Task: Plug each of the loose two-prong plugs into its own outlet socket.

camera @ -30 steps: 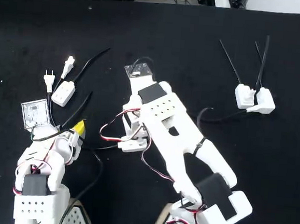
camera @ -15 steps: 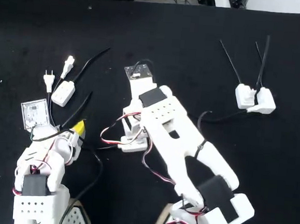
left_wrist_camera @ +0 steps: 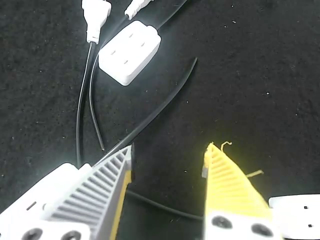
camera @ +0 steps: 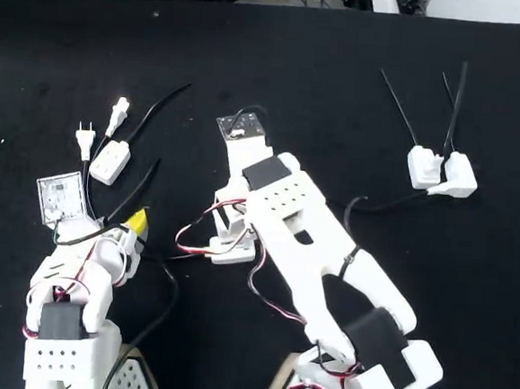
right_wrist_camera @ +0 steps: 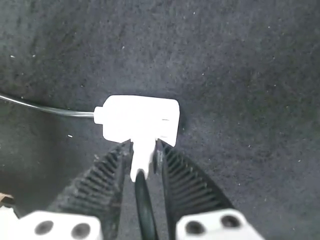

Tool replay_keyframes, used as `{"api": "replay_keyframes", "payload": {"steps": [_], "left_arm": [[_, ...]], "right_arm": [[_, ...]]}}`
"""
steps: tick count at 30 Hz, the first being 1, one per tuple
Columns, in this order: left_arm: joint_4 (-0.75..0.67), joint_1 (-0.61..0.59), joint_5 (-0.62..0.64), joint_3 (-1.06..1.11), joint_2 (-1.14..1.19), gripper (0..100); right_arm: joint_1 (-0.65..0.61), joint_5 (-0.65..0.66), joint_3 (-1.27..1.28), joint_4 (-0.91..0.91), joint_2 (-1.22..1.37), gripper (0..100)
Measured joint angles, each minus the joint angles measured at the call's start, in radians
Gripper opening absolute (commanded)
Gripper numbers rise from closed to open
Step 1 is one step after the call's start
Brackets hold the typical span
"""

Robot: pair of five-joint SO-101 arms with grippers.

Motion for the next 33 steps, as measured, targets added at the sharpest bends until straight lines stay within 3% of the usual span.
{"api": "replay_keyframes", "payload": {"steps": [33], "left_arm": [[0.000, 0.000, 0.000, 0.000, 0.000, 23]], "right_arm": [[0.054, 0.000, 0.018, 0.031, 0.000, 1.1]]}}
